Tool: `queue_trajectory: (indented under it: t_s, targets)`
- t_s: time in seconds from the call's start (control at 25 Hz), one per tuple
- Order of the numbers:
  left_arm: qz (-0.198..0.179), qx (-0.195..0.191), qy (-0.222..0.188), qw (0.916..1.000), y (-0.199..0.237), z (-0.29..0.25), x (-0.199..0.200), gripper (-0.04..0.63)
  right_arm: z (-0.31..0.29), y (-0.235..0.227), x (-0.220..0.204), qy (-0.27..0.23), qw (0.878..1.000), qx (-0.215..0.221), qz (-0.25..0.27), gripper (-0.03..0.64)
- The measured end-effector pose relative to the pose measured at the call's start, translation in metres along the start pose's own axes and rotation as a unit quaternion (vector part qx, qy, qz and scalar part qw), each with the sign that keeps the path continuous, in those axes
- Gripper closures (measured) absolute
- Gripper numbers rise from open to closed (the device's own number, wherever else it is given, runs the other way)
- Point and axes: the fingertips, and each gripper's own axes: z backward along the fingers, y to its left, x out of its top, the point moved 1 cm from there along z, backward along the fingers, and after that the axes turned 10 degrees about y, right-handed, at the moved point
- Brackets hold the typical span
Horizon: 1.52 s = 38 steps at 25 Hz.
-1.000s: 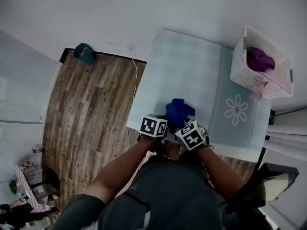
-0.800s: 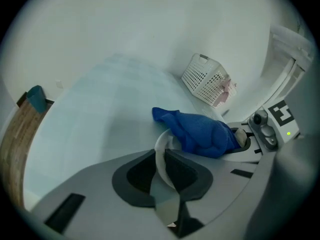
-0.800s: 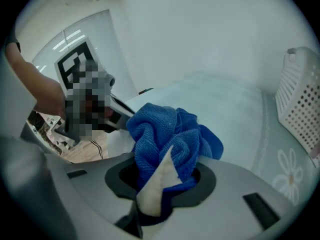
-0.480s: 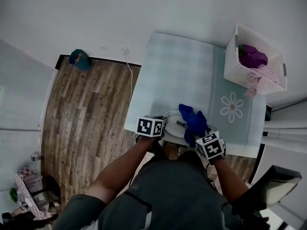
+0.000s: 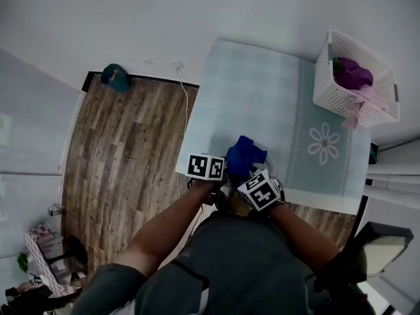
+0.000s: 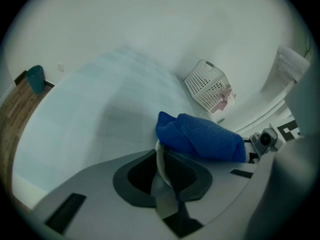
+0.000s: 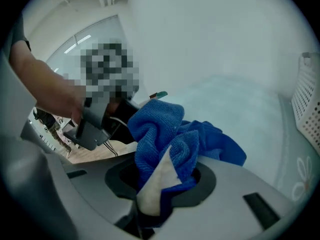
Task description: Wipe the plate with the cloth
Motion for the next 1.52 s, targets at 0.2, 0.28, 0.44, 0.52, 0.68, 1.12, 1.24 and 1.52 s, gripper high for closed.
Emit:
queue_trajectory:
  t_s: [0.2,0.28,0.44,0.52,0.68,1.12,1.24,1.52]
  targets:
    - [-0.004,0.022,0.003,0.9997,0.001,0.002,-0.004,0.538,0.011,-0.022,-0.032,0.025,0.998,-0.010,-0.055,0.477]
    - [-0.005,0.022,0.001,0.9998,0.001,0.003,-0.004,0.538,0.029,-0.036,-0.053,0.026,0.996,-0.021,-0.082,0.477]
    - [0.000,0.017,-0.003,0.9999,0.003,0.002,-0.004,0.538,0.064,-0.062,-0.093,0.043,0.992,-0.058,-0.107,0.477]
    - [0.002,0.018,-0.005,0.9998,0.002,0.001,-0.004,0.538,0.078,-0.072,-0.105,0.045,0.989,-0.082,-0.115,0.477]
    - [0.005,0.026,-0.005,0.9996,0.002,0.001,-0.003,0.538,0.080,-0.054,-0.086,0.018,0.994,-0.068,-0.081,0.477]
    - [0.009,0.028,-0.003,0.9996,0.001,0.003,-0.005,0.538,-0.004,0.030,-0.015,0.034,0.998,0.028,0.043,0.477]
    - [0.008,0.027,-0.004,0.9996,0.001,0.002,-0.005,0.538,0.007,0.009,-0.034,0.035,0.999,0.009,0.008,0.477]
    - [0.005,0.021,0.003,0.9998,0.002,0.002,-0.006,0.538,0.052,-0.046,-0.094,0.053,0.995,-0.053,-0.062,0.479]
